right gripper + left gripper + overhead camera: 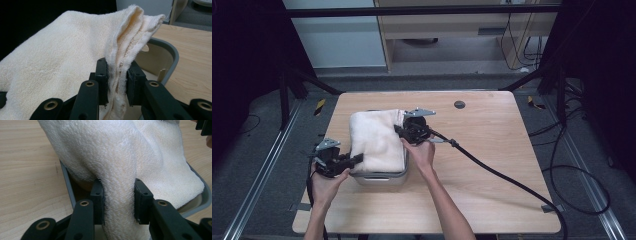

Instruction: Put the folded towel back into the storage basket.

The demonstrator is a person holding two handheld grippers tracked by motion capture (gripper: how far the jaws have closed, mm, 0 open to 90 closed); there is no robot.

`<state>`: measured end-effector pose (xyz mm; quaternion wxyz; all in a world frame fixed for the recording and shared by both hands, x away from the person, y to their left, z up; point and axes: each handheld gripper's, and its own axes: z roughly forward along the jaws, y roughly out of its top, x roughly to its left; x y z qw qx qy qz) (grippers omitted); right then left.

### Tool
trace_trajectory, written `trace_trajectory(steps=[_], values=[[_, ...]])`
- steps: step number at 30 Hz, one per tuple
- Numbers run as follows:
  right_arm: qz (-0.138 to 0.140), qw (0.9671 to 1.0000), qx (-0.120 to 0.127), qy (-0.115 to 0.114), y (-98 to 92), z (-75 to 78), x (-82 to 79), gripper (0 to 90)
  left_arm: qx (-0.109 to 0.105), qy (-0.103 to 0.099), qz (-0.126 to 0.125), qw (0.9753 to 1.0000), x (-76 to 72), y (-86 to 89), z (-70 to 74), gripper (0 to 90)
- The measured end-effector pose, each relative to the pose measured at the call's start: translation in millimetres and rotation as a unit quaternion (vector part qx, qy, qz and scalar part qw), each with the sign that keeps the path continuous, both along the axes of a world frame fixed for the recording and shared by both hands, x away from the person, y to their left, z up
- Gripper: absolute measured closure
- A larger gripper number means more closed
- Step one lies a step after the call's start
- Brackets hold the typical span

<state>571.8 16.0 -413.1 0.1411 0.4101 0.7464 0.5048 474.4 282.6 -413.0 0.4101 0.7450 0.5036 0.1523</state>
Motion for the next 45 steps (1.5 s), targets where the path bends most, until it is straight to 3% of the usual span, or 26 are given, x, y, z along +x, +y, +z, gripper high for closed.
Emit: trace_trajectory(steps=[12, 17, 21, 24, 25, 26, 28, 32, 35, 36, 41, 43, 44, 45], values=[[-0.013, 0.9994, -0.03, 0.01, 4.4, -17.9, 7.4, 72.5, 0.031, 0.015, 0.003, 0.9994, 13.2, -8.4, -13.6, 65.9], [-0.009, 0.9988, -0.047, 0.013, 4.7, -20.4, 6.5, 68.5, 0.043, 0.018, 0.002, 0.9989, 14.5, -11.0, -16.7, 63.9], [-0.006, 0.9985, -0.054, -0.006, 1.8, -15.9, 2.3, 58.6, 0.041, 0.016, 0.006, 0.999, 14.1, -11.1, -15.3, 56.0], [-0.007, 0.9985, -0.048, -0.024, -3.2, -8.0, -1.5, 54.4, 0.025, -0.016, 0.021, 0.9994, 7.2, -4.7, -2.9, 51.5], [-0.007, 0.9985, -0.048, -0.024, -3.2, -8.0, -1.5, 54.4, 0.025, -0.016, 0.021, 0.9994, 7.2, -4.7, -2.9, 50.5], [-0.008, 0.9985, -0.039, -0.038, -7.6, -1.3, -4.3, 51.0, 0.017, -0.035, 0.027, 0.9989, 2.2, -0.9, 6.5, 49.5], [-0.012, 0.998, -0.036, -0.05, -12.7, 5.6, -7.7, 48.4, 0.021, -0.055, 0.034, 0.9977, -2.9, 1.5, 15.4, 49.0], [-0.021, 0.9969, -0.03, -0.07, -26.5, 16.9, -12.5, 41.6, 0.016, -0.082, 0.046, 0.9954, -9.4, 4.5, 26.1, 45.6], [-0.025, 0.997, -0.02, -0.07, -35.8, 21.7, -14.5, 37.0, 0.018, -0.088, 0.05, 0.9947, -10.4, 6.1, 27.7, 42.6], [-0.031, 0.9963, -0.017, -0.078, -46.0, 25.5, -17.0, 31.5, 0.02, -0.091, 0.055, 0.9941, -10.4, 8.8, 27.6, 41.5], [-0.037, 0.9952, -0.022, -0.087, -70.6, 30.7, -23.4, 24.5, 0.016, -0.098, 0.067, 0.9929, -10.2, 16.3, 26.6, 33.6], [-0.042, 0.9948, -0.02, -0.091, -93.4, 32.9, -30.3, 21.1, 0.011, -0.099, 0.067, 0.9927, -10.1, 19.7, 26.1, 30.7], [-0.042, 0.9948, -0.02, -0.091, -93.4, 32.9, -30.3, 21.1, 0.01, -0.101, 0.069, 0.9924, -10.2, 21.2, 25.7, 30.7], [-0.043, 0.995, -0.017, -0.088, -109.5, 33.5, -35.2, 19.9, 0.012, -0.103, 0.075, 0.9918, -10.4, 24.6, 24.7, 29.9]])
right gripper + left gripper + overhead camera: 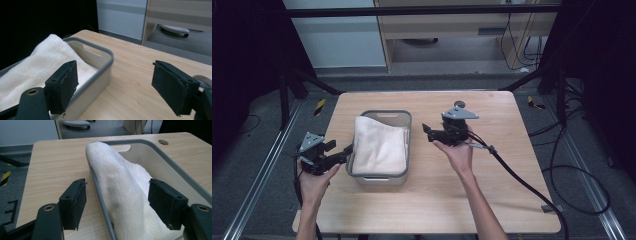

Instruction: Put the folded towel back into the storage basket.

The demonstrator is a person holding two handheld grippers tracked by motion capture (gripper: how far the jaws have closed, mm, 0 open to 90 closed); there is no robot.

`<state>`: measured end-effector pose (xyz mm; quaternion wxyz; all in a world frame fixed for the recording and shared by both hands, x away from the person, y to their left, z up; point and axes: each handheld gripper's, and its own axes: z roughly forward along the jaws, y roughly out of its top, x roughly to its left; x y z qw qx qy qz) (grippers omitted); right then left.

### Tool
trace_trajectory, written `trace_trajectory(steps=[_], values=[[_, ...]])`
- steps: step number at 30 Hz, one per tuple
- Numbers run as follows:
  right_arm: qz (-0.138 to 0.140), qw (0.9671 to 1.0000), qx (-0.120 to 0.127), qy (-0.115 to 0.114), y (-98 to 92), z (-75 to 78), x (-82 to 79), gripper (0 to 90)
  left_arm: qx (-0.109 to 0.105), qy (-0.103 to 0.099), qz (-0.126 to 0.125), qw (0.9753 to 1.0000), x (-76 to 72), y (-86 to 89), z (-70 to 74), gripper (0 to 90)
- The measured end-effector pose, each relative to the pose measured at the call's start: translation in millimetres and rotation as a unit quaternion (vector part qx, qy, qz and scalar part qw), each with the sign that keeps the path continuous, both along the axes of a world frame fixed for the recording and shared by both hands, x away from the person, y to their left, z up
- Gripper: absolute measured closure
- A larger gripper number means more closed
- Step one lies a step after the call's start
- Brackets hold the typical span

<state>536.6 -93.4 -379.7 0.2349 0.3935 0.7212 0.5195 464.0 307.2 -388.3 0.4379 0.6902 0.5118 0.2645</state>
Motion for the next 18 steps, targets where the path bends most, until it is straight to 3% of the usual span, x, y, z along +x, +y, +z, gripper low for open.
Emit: trace_trajectory(steps=[3, 4, 5, 10, 15, 18], values=[[-0.007, 1.0, -0.003, 0.002, -25.4, -1.4, -7.8, 17.8, 0.005, -0.006, 0.011, 0.9999, 0.0, 6.2, -3.9, 28.2], [-0.007, 1.0, -0.003, 0.002, -25.4, -1.4, -7.8, 17.8, 0.005, -0.006, 0.011, 0.9999, 0.0, 6.2, -3.9, 27.7], [-0.011, 0.9999, -0.003, 0.006, -42.5, -4.6, -13.3, 16.9, 0.007, -0.007, 0.016, 0.9998, 0.2, 10.3, -7.2, 27.6], [-0.029, 0.9993, -0.004, 0.02, -84.2, -19.7, -26.0, 15.7, 0.009, -0.007, 0.023, 0.9997, 0.6, 22.0, -17.6, 27.0], [-0.051, 0.9981, -0.001, 0.034, -121.3, -36.7, -38.4, 15.9, 0.019, 0.002, 0.035, 0.9992, -0.2, 37.0, -30.3, 34.5], [-0.06, 0.9973, 0.001, 0.043, -139.0, -46.4, -44.2, 17.3, 0.024, 0.012, 0.045, 0.9986, -2.0, 44.6, -38.8, 43.8]])
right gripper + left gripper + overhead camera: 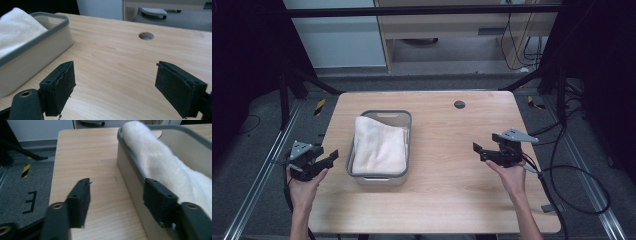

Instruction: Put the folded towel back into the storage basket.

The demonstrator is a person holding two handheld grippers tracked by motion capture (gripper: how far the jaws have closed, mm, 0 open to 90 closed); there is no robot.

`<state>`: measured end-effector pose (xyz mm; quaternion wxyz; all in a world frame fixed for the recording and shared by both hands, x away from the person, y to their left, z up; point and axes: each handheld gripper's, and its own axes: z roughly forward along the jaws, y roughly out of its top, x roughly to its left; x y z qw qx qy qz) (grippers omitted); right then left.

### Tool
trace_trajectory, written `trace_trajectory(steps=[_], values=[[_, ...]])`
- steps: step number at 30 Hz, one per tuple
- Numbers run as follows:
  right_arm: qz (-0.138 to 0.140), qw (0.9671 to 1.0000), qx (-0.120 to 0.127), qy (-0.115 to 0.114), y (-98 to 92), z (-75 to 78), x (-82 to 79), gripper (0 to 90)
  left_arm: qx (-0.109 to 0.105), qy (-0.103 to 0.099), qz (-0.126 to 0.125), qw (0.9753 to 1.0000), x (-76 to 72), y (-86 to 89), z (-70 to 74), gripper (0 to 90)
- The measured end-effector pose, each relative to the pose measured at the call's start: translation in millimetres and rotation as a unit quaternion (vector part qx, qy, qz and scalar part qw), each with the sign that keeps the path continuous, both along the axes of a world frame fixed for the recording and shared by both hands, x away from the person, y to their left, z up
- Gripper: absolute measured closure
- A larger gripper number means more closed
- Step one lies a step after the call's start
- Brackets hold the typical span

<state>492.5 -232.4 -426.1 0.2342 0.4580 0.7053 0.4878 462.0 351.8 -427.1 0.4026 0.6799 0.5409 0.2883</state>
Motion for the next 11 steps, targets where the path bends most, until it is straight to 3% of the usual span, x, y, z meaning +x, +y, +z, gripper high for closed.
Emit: trace_trajectory(steps=[5, 11], values=[[0.001, 0.9999, -0.01, 0.011, -20.2, -16.1, -10.1, 26.8, 0.003, 0.019, 0.022, 0.9996, -6.2, 12.3, -17.1, 55.3], [-0.002, 0.9997, -0.017, 0.019, -31.9, -28.2, -17.0, 29.8, 0.001, 0.025, 0.035, 0.9991, -12.0, 18.9, -26.3, 53.8]])
